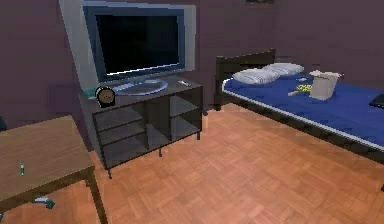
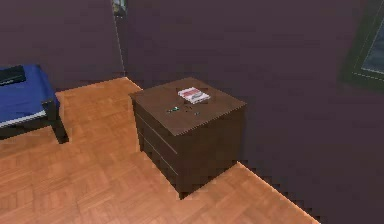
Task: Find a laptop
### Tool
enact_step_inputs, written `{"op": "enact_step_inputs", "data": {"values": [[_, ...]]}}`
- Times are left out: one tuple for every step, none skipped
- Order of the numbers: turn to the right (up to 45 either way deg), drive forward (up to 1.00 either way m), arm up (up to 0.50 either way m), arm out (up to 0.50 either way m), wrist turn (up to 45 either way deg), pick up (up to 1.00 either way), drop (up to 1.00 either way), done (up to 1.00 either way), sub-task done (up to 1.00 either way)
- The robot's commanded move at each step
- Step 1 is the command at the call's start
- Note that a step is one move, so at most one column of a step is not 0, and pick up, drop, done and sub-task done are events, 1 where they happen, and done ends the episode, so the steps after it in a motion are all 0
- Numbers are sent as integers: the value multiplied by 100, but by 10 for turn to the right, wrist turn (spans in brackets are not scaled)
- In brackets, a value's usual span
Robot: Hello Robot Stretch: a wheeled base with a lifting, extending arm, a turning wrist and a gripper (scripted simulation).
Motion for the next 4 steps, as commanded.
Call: {"op": "enact_step_inputs", "data": {"values": [[-60,0,0,0,0,0,0,0,0],[0,15,0,0,0,0,0,0,0],[450,0,0,0,0,0,0,0,0],[0,100,0,0,0,0,0,0,0]]}}
